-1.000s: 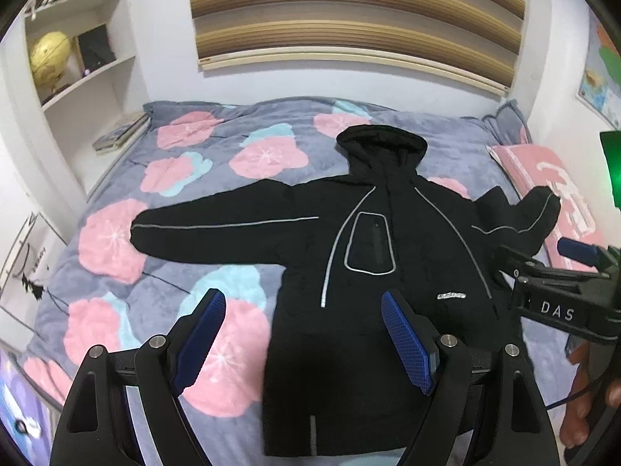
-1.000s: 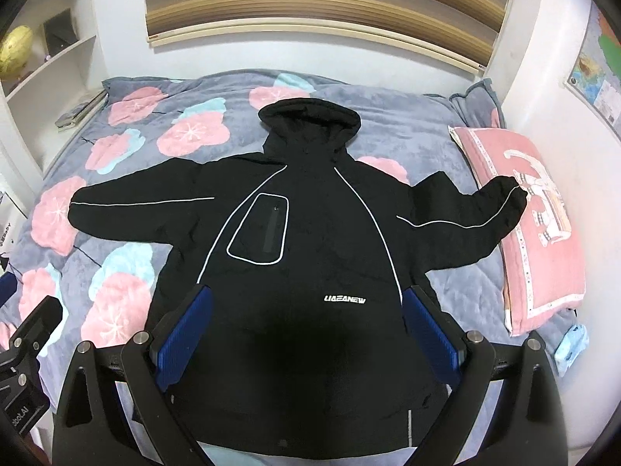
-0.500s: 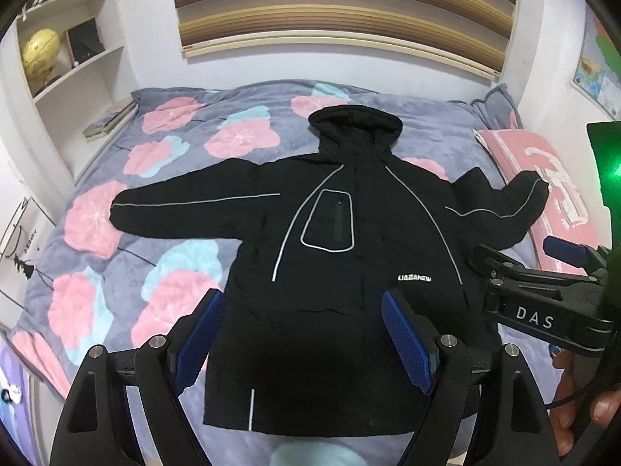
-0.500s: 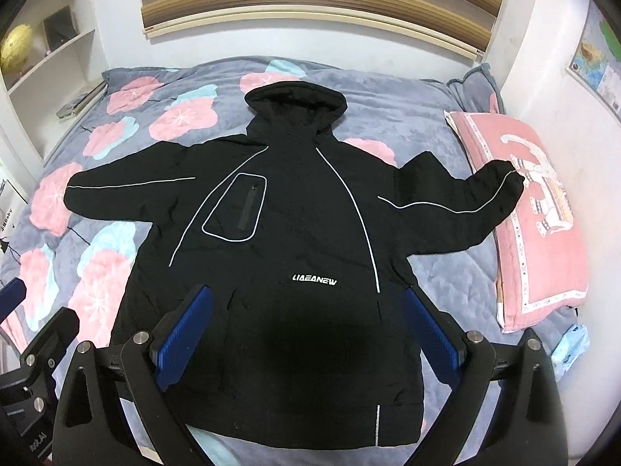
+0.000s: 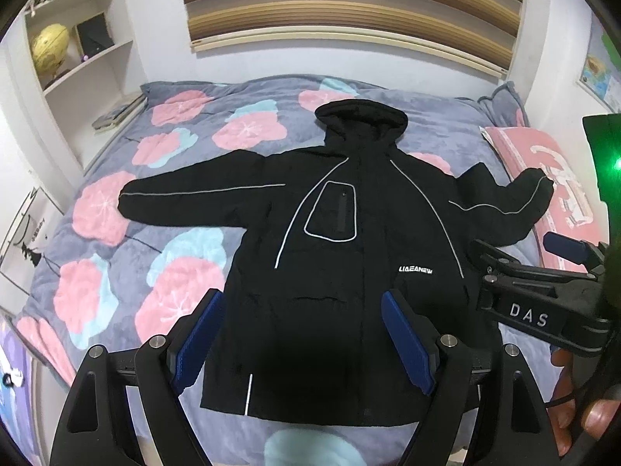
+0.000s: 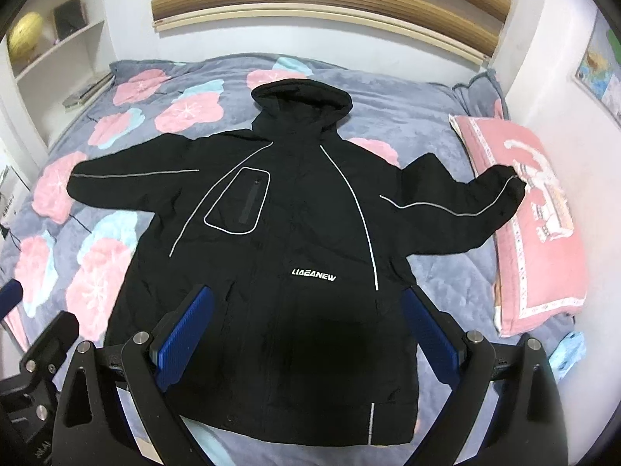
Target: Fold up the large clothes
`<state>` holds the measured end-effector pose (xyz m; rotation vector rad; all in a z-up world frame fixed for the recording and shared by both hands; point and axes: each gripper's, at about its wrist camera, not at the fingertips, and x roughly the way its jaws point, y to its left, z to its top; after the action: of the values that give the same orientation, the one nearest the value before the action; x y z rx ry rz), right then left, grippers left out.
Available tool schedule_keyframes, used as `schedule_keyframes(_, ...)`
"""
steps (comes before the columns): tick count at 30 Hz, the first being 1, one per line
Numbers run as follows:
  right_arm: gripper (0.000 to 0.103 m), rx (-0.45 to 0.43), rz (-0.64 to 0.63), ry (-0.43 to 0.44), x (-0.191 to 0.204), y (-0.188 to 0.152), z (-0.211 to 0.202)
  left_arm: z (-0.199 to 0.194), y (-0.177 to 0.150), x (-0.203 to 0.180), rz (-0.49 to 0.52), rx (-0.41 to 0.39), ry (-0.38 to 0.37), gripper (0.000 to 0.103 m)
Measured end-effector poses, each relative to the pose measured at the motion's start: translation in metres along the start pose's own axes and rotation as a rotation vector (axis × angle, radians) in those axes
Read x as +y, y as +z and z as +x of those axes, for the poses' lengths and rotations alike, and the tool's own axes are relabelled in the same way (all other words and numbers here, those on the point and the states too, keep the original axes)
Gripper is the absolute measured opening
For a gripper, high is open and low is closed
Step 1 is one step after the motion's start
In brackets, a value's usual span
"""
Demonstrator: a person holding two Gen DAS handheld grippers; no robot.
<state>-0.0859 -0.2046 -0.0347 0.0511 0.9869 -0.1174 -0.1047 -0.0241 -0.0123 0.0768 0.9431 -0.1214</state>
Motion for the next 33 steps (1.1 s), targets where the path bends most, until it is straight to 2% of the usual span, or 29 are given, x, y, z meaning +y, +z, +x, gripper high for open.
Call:
schedule_keyframes(4,0.099,0.004,-0.008,0.011,0.004,-0.002,-0.001,-0.002,-0.002,0.003,-0.002,-0.009,0.001,0.083)
schedule_keyframes(9,0.099,-0.008,-0.051,-0.03,0.01,-0.005,-0.001,-0.003,-0.003,0.003,-0.003,-0.021,-0.011,0.083)
schedule_keyframes(18,0.099,-0.001,-0.03,-0.019,0.004,-0.001,0.002,0.003,0.001,-0.005,0.01,-0.013,-0.04,0.083)
schedule_keyframes(24,0.099,0.014,-0.017,-0.008,0.0,0.005,0.009,0.009,0.006,-0.007,0.016,-0.013,-0.058,0.083)
schedule_keyframes(33,0.099,0.025,-0.023,0.001,0.014,0.023,0.026,0.031,0.02,0.011,-0.027,0.017,-0.074,0.083)
